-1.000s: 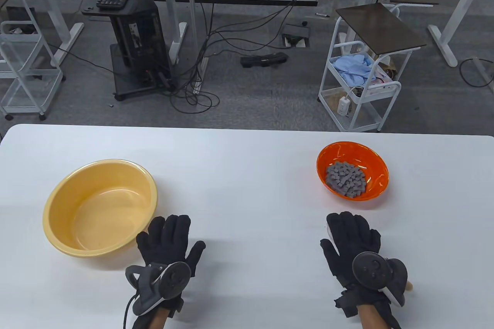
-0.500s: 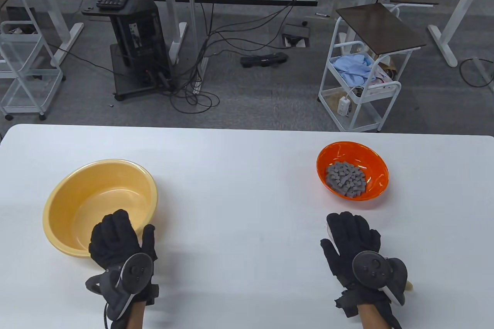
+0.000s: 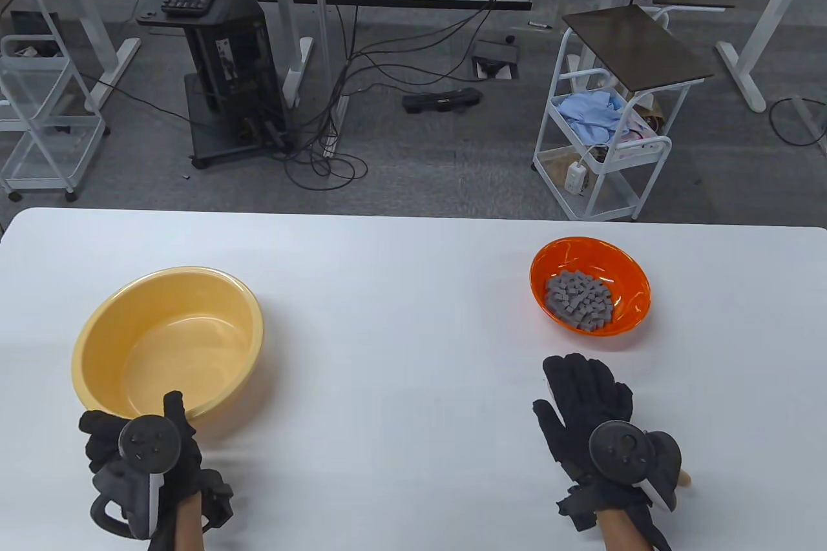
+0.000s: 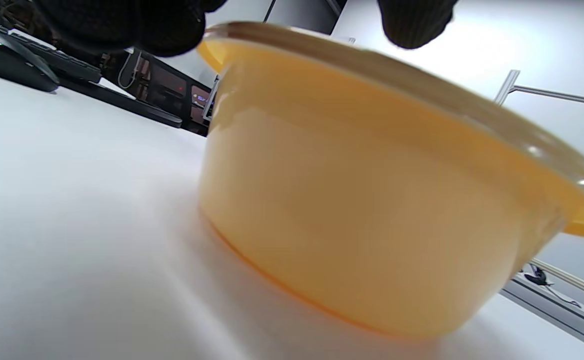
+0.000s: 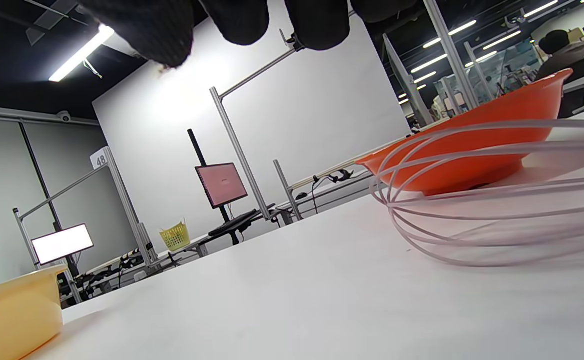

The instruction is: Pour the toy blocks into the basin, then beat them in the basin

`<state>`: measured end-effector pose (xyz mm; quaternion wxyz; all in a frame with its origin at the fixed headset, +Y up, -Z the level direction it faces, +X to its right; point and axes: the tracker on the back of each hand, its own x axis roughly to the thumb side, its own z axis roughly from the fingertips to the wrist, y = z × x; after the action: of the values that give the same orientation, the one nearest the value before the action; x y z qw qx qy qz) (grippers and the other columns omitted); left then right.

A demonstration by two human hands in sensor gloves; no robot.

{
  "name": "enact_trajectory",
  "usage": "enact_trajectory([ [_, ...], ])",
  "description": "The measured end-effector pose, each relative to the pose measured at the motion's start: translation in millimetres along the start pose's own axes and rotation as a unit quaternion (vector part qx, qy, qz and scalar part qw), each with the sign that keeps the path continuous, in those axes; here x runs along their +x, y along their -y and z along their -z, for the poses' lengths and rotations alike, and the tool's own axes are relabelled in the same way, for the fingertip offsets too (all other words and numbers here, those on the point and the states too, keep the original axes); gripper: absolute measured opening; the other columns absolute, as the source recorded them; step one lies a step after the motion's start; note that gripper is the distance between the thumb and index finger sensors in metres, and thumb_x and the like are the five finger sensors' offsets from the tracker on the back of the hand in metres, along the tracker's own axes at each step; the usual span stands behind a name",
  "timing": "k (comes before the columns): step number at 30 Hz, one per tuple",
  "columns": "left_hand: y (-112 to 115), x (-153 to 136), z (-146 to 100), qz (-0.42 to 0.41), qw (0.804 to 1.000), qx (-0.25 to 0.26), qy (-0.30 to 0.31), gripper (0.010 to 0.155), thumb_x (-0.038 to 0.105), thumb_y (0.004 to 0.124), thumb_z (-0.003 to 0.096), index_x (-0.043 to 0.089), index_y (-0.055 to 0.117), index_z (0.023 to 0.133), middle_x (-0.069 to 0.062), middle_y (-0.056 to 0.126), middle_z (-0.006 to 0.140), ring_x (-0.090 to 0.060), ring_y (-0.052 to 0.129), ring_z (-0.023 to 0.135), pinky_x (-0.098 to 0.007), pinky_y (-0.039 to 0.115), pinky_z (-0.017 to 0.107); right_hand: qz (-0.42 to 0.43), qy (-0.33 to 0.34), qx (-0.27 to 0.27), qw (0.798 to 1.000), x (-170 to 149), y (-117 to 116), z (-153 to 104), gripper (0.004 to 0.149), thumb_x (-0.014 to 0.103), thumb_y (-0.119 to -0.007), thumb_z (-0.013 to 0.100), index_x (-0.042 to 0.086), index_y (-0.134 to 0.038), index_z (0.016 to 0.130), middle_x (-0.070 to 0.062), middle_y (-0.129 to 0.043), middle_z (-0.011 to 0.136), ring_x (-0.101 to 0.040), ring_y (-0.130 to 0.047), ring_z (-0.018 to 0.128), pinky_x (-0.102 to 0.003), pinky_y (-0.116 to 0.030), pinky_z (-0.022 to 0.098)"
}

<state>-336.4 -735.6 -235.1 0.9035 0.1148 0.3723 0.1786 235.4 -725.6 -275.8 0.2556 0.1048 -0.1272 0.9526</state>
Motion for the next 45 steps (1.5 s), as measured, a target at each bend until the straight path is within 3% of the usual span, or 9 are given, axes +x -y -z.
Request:
enact_trajectory([
  [8,9.5,-17.1,9.1,-0.126,0.987,-0.091,-0.048,0.101,0.054,0.059,0.0702,-0.030,0.014,0.104,-0.030,0.075,0.085,-0.024,0.095,0.058,-0.044,0.088,0.042,-0.008,-0.002,0.002,1.000,-0.8,-1.4,-0.6,0.060,0.046,-0.064,0.067,0.023,-0.039,0.116,-0.021,-0.035,0.124,-0.055,-0.025,0.107,-0.080,-0.017,0.071],
  [13,19.0,-26.6,12.5,-0.279,0.950,-0.115,-0.082,0.091,0.043,0.065,0.0695,-0.030,0.021,0.102,-0.019,0.089,0.073,-0.011,0.103,0.042,-0.036,0.094,0.032,-0.010,-0.007,0.001,1.000,-1.2,-2.2,-0.3,0.060,0.045,-0.065,0.067,0.023,-0.038,0.116,-0.021,-0.035,0.124,-0.055,-0.025,0.107,-0.080,-0.017,0.071],
  [15,22.6,-29.9,13.2,-0.335,0.932,-0.101,-0.089,0.085,0.037,0.068,0.0684,-0.029,0.025,0.102,-0.016,0.092,0.067,-0.008,0.105,0.038,-0.036,0.095,0.032,-0.015,-0.011,0.003,1.000,-2.6,-3.0,0.0,0.060,0.045,-0.065,0.067,0.023,-0.039,0.116,-0.021,-0.035,0.124,-0.054,-0.025,0.107,-0.080,-0.017,0.072],
  [22,34.6,-29.7,10.7,-0.427,0.902,-0.025,-0.063,0.074,0.029,0.069,0.0652,-0.027,0.035,0.100,-0.012,0.093,0.051,-0.002,0.105,0.027,-0.030,0.098,0.027,-0.027,-0.018,0.011,0.999,-4.0,-7.9,0.0,0.061,0.045,-0.065,0.067,0.023,-0.038,0.116,-0.021,-0.035,0.124,-0.055,-0.025,0.107,-0.080,-0.017,0.072],
  [29,29.2,-8.7,1.4,-0.492,0.870,-0.024,-0.004,0.071,0.029,0.068,0.0649,-0.024,0.037,0.101,-0.011,0.093,0.048,0.000,0.104,0.025,-0.029,0.098,0.026,-0.041,-0.023,0.003,0.999,-5.6,-4.0,0.6,0.061,0.045,-0.065,0.067,0.023,-0.038,0.116,-0.021,-0.035,0.124,-0.055,-0.025,0.107,-0.079,-0.017,0.072],
  [32,25.7,1.7,-4.5,-0.501,0.864,-0.036,0.018,0.071,0.029,0.069,0.0647,-0.024,0.038,0.101,-0.011,0.093,0.047,0.001,0.103,0.024,-0.029,0.098,0.025,-0.043,-0.031,-0.003,0.999,-8.5,-1.4,0.2,0.061,0.045,-0.065,0.067,0.023,-0.038,0.116,-0.021,-0.035,0.124,-0.055,-0.024,0.107,-0.079,-0.017,0.072],
  [45,22.1,40.9,-25.9,-0.462,0.875,-0.090,0.116,0.070,0.029,0.070,0.0638,-0.024,0.042,0.101,-0.011,0.094,0.043,0.002,0.102,0.020,-0.028,0.098,0.021,-0.041,-0.052,-0.010,0.998,-12.4,-1.1,-0.6,0.061,0.046,-0.065,0.067,0.023,-0.037,0.116,-0.021,-0.034,0.124,-0.055,-0.025,0.107,-0.080,-0.017,0.072],
])
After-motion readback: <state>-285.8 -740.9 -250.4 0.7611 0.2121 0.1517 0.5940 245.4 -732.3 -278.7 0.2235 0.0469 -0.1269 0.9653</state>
